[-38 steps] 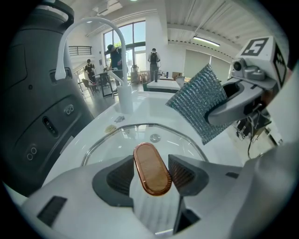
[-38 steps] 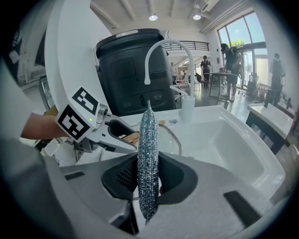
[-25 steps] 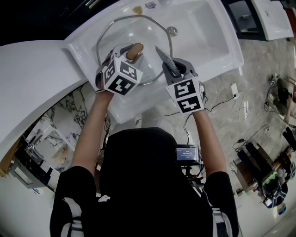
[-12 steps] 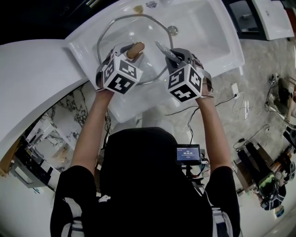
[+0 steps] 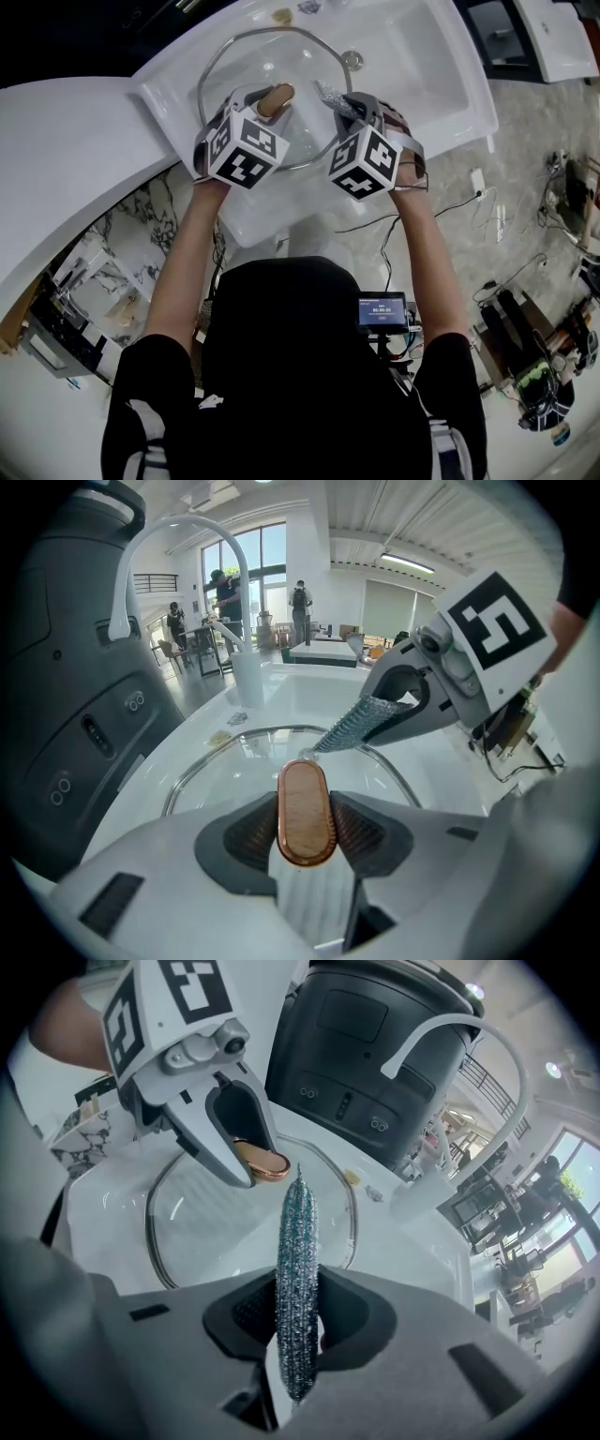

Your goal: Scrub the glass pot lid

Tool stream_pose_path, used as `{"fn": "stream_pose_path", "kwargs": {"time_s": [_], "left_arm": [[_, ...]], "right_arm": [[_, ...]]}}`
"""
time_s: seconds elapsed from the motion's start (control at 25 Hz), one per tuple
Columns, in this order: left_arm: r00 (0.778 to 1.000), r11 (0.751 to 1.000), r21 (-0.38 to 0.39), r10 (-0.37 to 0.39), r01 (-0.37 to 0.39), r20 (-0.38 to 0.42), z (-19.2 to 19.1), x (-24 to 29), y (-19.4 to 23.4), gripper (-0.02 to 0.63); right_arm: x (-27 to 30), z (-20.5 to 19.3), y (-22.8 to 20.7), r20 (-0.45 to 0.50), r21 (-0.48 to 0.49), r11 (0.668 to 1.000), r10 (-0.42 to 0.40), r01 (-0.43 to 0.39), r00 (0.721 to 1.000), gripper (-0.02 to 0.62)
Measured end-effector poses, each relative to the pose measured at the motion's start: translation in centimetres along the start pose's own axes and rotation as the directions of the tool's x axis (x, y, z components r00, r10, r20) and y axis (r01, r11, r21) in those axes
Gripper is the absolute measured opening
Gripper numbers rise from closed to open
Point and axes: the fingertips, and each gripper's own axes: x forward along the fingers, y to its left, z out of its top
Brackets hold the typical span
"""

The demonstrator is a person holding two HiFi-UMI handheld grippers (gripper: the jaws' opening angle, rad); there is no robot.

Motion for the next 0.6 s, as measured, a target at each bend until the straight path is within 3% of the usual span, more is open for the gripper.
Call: {"fn": "stream_pose_path", "kwargs": {"time_s": [0.6], "left_arm": [[1.000,1.000,-0.009,0.003,-0.003,-0.001,0.0,0.0,0.0,0.170]], "right_arm": [[-0.5,0.1,3.0,-0.012,-0.082,0.995,0.052,-0.053,0.999,0.069]]}}
